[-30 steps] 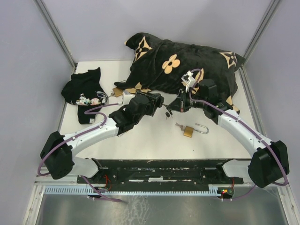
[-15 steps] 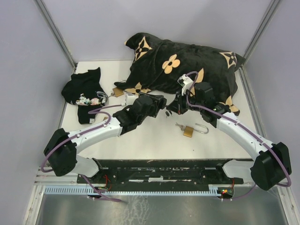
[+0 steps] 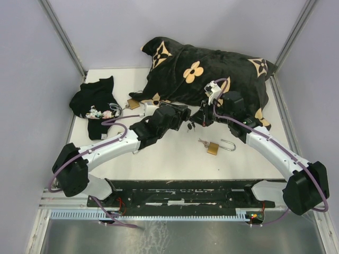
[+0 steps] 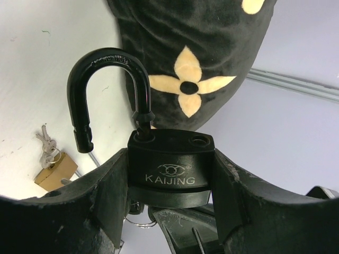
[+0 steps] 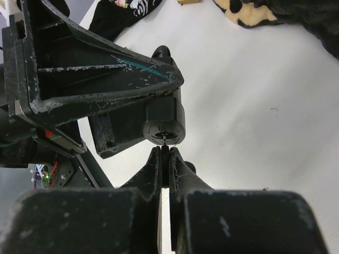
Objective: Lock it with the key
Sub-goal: Lock the lock.
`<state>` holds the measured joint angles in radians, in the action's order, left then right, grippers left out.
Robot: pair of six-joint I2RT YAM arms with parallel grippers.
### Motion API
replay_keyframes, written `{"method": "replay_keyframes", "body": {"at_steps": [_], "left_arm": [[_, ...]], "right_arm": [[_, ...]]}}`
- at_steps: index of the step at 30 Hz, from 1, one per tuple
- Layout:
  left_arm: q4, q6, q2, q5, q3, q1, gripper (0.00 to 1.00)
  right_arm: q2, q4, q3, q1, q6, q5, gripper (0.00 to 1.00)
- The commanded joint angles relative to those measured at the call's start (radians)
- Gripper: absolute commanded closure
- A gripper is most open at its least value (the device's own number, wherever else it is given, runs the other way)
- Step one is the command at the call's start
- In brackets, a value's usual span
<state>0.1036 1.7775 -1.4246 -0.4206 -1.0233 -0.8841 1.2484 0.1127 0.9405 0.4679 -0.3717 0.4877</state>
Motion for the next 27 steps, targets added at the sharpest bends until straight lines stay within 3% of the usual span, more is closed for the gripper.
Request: {"method": "replay_keyframes", "body": {"at_steps": [1,6,17,19,23,27], "left_arm": [[-0.068,-0.053,-0.027,0.115,-0.085,-0.086,0.97],[-0.061,-0.071,-0.049,0.130,-0.092,-0.127,0.97],[-0.008,-0.206,-0.058,0.101,-0.173,-0.161,0.95],[-0.010,-0.216,-0.033,0.074,-0.158,-0.160,0.90],[-0.039,-0.231,0.036,0.024,-0.106,-0.162,0.54],[-0.061,-0.245,0.086,-0.004,-0.068,-0.161,0.39]], "right_arm": [[0.012,-0.193,0.027,-0.016,-0.019,-0.041,0.99],[0.012,-0.178,0.044,-0.049,0.017,-0.037,0.98],[0.033,-0.400,0.018,-0.170,-0.228,0.191,0.98],[0.020,-0.416,0.015,-0.174,-0.248,0.203,0.98],[0.004,-0.442,0.006,-0.185,-0.278,0.222,0.98],[0.000,-0.476,0.002,-0.193,-0.319,0.243,0.98]]}}
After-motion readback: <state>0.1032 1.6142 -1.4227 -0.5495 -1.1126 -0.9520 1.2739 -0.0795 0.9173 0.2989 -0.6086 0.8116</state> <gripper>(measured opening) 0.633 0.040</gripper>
